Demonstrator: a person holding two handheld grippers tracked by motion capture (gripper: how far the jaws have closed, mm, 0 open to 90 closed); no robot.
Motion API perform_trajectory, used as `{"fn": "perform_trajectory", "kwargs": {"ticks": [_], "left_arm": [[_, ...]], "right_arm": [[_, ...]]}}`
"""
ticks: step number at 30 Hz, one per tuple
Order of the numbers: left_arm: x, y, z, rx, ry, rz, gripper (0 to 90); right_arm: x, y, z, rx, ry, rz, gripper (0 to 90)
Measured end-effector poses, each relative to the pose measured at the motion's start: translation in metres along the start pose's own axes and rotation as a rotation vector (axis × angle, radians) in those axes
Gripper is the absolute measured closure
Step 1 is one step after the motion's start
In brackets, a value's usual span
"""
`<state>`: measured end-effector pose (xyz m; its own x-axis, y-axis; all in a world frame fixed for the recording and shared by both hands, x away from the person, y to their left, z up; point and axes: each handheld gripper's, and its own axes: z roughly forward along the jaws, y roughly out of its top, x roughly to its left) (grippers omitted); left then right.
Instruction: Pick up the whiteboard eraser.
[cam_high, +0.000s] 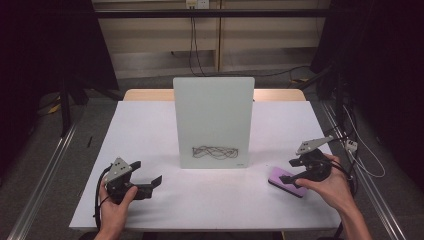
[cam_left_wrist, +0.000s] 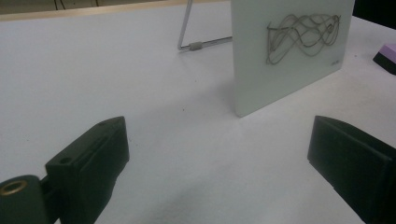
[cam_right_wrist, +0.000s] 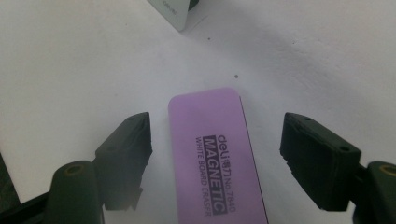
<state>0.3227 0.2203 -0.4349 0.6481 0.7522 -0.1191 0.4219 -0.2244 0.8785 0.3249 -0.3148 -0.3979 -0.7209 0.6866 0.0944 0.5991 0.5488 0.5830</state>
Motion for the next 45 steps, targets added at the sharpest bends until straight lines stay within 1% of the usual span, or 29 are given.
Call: {"fn": "perform_trajectory", "kwargs": {"ticks": [2, 3, 5, 7, 8, 10, 11, 12, 14, 15, 16, 18, 21, 22, 24, 27, 29, 30, 33, 35, 36, 40, 41, 42, 43, 45], "left_arm": [[0.0, 0.0, -0.001, -0.001, -0.001, -0.006, 5.5], [0.001, 0.0, -0.001, -0.002, -0.004, -0.002, 5.5], [0.001, 0.0, -0.002, -0.002, -0.001, -0.002, 5.5], [0.001, 0.0, -0.002, -0.003, -0.002, -0.003, 5.5], [0.002, 0.0, -0.002, -0.003, -0.001, -0.004, 5.5], [0.002, 0.0, -0.002, 0.0, -0.004, -0.003, 5.5], [0.002, 0.0, -0.001, 0.0, 0.0, -0.002, 5.5], [0.002, 0.0, -0.001, 0.002, 0.002, -0.001, 5.5], [0.001, 0.0, 0.0, 0.003, -0.003, -0.001, 5.5], [0.001, 0.0, 0.0, 0.005, -0.003, 0.001, 5.5], [0.001, 0.0, 0.0, 0.006, -0.004, 0.003, 5.5], [0.0, 0.0, 0.0, 0.005, -0.001, 0.002, 5.7], [0.001, 0.0, 0.0, 0.008, -0.005, 0.004, 5.7], [0.001, 0.0, 0.0, 0.008, -0.005, 0.0, 5.7], [0.002, 0.0, -0.001, 0.006, 0.001, -0.003, 5.7], [0.002, 0.0, -0.001, 0.002, 0.002, 0.002, 5.7], [0.002, 0.0, -0.002, 0.002, 0.004, 0.005, 6.1], [0.002, 0.0, -0.002, 0.0, 0.003, 0.001, 6.2], [0.002, 0.0, -0.002, 0.003, 0.003, 0.005, 6.2], [0.002, 0.0, -0.001, 0.004, 0.002, 0.002, 6.2], [0.002, 0.0, -0.001, 0.006, 0.002, 0.007, 6.2], [0.002, 0.0, -0.001, 0.007, 0.003, 0.006, 6.2], [0.002, 0.0, -0.001, 0.006, 0.002, 0.008, 6.2], [0.002, 0.0, -0.001, 0.004, 0.003, 0.002, 6.2], [0.002, 0.0, -0.002, 0.005, 0.004, 0.002, 6.2], [0.002, 0.0, -0.001, 0.004, 0.005, -0.001, 6.2]], "right_arm": [[0.0, -0.001, -0.001, 0.015, 0.014, -0.011, 26.4], [0.0, -0.002, 0.0, 0.031, 0.02, -0.015, 27.0], [0.0, -0.003, 0.001, 0.049, 0.019, -0.023, 26.2], [0.0, -0.004, 0.003, 0.054, 0.021, -0.03, 25.4], [0.0, -0.004, 0.003, 0.058, 0.022, -0.041, 25.4], [0.001, -0.004, 0.002, 0.067, 0.013, -0.047, 24.1], [0.001, -0.004, 0.002, 0.073, 0.006, -0.06, 23.6], [0.001, -0.004, 0.002, 0.088, 0.007, -0.064, 22.8], [0.001, -0.006, 0.003, 0.101, 0.017, -0.069, 25.0], [0.001, -0.006, 0.004, 0.106, 0.015, -0.073, 24.7], [0.002, -0.006, 0.006, 0.12, 0.02, -0.084, 25.4], [0.002, -0.007, 0.009, 0.14, 0.005, -0.087, 25.9], [0.001, -0.007, 0.014, 0.15, 0.003, -0.098, 29.1], [0.001, -0.007, 0.015, 0.163, 0.001, -0.098, 31.3], [0.002, -0.007, 0.017, 0.188, -0.001, -0.113, 34.3], [0.002, -0.008, 0.018, 0.205, -0.002, -0.128, 38.5], [0.003, -0.009, 0.02, 0.218, -0.011, -0.133, 39.9], [0.003, -0.009, 0.02, 0.217, -0.016, -0.144, 40.5], [0.005, -0.007, 0.021, 0.242, -0.034, -0.157, 40.8], [0.006, -0.006, 0.021, 0.251, -0.036, -0.156, 40.9], [0.007, -0.006, 0.021, 0.252, -0.039, -0.154, 41.0], [0.007, -0.007, 0.02, 0.246, -0.045, -0.153, 41.2], [0.008, -0.007, 0.02, 0.238, -0.03, -0.14, 41.2], [0.008, -0.007, 0.02, 0.225, -0.012, -0.138, 41.2], [0.008, -0.008, 0.02, 0.219, -0.009, -0.136, 41.2], [0.008, -0.006, 0.018, 0.204, -0.019, -0.127, 41.3]]}}
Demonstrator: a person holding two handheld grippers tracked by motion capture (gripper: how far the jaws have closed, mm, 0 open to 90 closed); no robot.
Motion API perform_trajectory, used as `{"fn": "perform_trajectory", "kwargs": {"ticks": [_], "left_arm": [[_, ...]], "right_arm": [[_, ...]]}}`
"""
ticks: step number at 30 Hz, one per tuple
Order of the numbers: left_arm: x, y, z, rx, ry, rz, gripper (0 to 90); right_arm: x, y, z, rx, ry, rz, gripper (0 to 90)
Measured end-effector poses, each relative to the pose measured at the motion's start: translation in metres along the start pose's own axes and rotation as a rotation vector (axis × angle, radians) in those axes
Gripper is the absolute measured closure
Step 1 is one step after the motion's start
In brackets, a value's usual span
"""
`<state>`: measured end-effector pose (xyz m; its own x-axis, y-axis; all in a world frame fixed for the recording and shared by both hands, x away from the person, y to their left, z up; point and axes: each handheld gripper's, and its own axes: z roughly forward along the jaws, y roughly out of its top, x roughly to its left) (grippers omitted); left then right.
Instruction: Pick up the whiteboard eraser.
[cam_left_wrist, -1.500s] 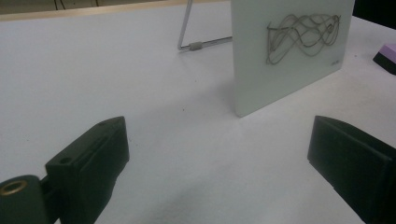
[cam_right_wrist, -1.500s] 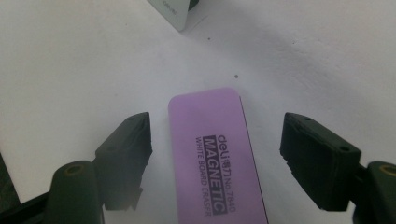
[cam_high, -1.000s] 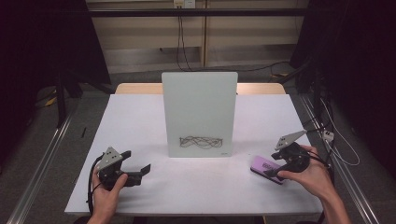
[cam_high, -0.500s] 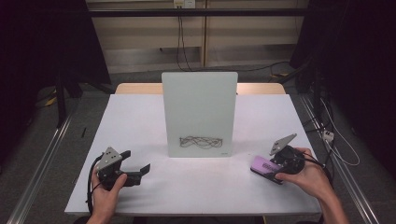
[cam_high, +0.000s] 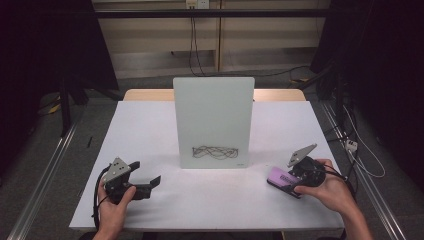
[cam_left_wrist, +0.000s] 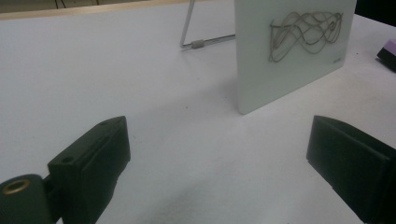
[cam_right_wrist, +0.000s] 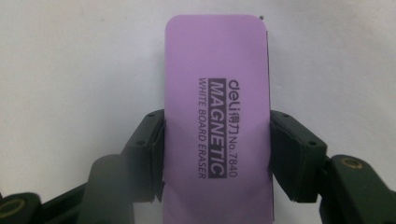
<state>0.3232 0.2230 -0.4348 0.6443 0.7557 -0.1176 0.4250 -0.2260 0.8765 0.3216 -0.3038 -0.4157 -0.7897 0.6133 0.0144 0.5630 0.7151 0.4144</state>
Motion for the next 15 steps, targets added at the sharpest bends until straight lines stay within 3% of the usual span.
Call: {"fn": "perform_trajectory", "kwargs": {"ticks": [7, 15], "left_arm": [[0.0002, -0.0001, 0.0001, 0.005, 0.0, 0.003, 6.2], [0.0015, -0.0004, 0.0007, 0.009, -0.002, 0.007, 6.2]], "right_arm": [[-0.0025, 0.0023, -0.0096, -0.147, -0.014, 0.054, 41.3], [0.0003, 0.01, -0.0099, -0.241, -0.035, 0.064, 41.4]]}}
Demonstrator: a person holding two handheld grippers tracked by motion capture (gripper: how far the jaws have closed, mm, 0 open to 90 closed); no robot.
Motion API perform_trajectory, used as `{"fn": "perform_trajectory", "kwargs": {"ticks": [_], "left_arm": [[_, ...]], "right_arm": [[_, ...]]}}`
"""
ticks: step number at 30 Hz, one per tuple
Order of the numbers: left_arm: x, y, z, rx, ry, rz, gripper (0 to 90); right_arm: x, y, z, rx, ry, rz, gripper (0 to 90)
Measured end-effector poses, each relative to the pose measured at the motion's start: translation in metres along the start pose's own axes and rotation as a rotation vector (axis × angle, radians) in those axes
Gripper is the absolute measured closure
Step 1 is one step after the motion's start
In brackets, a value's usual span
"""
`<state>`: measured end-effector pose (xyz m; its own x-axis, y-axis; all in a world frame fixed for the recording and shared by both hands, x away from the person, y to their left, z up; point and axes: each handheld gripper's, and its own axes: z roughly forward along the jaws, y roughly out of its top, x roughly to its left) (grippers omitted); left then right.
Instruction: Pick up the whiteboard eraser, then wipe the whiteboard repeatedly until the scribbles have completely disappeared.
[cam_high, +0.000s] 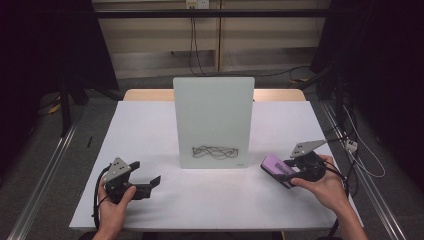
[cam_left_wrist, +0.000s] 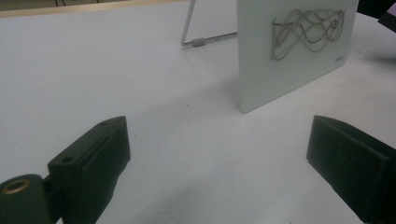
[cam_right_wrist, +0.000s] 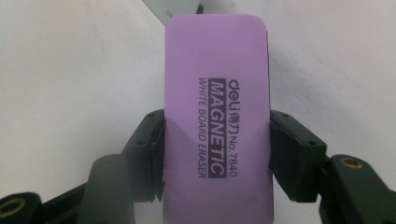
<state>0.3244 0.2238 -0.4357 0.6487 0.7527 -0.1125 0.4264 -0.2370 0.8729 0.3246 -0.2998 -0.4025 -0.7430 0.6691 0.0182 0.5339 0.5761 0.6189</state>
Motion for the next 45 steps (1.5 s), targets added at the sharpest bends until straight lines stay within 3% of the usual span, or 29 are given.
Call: {"fn": "perform_trajectory", "kwargs": {"ticks": [17, 40, 45], "left_arm": [[0.002, -0.003, -0.003, -0.007, 0.005, -0.019, 6.1], [0.004, -0.005, -0.005, -0.002, 0.014, -0.023, 6.1], [0.002, -0.005, -0.005, 0.0, 0.015, -0.024, 6.0]], "right_arm": [[0.012, 0.014, 0.01, -0.146, 0.018, -0.031, 41.4], [0.024, 0.03, 0.019, -0.237, -0.003, -0.052, 41.3], [0.031, 0.037, 0.022, -0.249, -0.003, -0.084, 41.4]]}}
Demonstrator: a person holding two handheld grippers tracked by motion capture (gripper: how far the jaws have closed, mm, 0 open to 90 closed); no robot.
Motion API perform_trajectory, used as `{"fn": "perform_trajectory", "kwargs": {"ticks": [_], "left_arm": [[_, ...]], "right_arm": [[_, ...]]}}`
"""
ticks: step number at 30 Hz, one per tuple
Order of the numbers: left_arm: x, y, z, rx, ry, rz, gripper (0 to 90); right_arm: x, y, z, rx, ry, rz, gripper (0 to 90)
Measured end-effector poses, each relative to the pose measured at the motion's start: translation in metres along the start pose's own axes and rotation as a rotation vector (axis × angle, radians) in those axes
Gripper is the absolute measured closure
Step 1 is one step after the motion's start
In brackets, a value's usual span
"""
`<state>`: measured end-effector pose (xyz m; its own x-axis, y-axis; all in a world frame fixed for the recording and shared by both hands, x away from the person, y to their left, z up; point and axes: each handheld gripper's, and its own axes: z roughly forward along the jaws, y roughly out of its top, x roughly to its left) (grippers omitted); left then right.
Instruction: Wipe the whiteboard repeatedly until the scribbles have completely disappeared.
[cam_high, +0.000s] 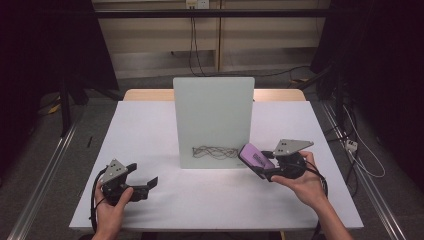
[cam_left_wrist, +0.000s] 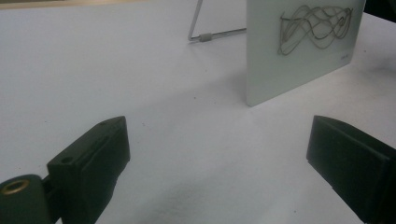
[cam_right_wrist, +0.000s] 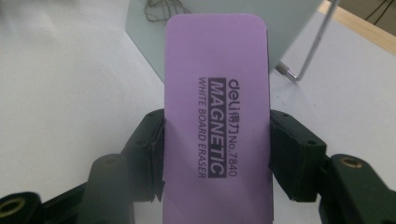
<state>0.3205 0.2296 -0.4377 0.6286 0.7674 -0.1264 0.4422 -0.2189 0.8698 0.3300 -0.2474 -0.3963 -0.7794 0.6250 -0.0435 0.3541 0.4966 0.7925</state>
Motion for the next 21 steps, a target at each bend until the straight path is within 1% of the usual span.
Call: {"fn": "perform_trajectory", "kwargs": {"ticks": [4, 5, 6, 8, 9, 12, 17, 21], "left_arm": [[0.0, 0.001, 0.002, 0.003, 0.001, 0.005, 6.1], [0.0, 0.001, 0.002, 0.002, 0.0, 0.006, 6.1], [0.0, 0.001, 0.002, 0.002, 0.0, 0.006, 6.1], [0.0, 0.001, 0.003, 0.005, -0.002, 0.007, 6.1], [0.0, 0.001, 0.003, 0.003, -0.001, 0.007, 6.1], [0.0, 0.001, 0.003, 0.005, -0.002, 0.002, 6.0], [-0.001, 0.003, 0.005, 0.006, -0.007, 0.013, 6.0], [-0.002, 0.003, 0.005, 0.006, -0.003, 0.012, 6.0]], "right_arm": [[0.005, 0.007, 0.006, -0.006, 0.004, -0.033, 41.3], [0.006, 0.009, 0.008, -0.012, 0.0, -0.035, 41.3], [0.006, 0.009, 0.008, -0.012, 0.0, -0.035, 41.3], [0.007, 0.014, 0.013, -0.009, -0.008, -0.057, 41.3], [0.007, 0.015, 0.015, -0.011, -0.008, -0.061, 41.3], [0.006, 0.021, 0.02, -0.028, -0.013, -0.071, 41.3], [0.01, 0.028, 0.03, -0.043, -0.012, -0.117, 41.3], [0.01, 0.031, 0.036, -0.057, -0.013, -0.131, 41.3]]}}
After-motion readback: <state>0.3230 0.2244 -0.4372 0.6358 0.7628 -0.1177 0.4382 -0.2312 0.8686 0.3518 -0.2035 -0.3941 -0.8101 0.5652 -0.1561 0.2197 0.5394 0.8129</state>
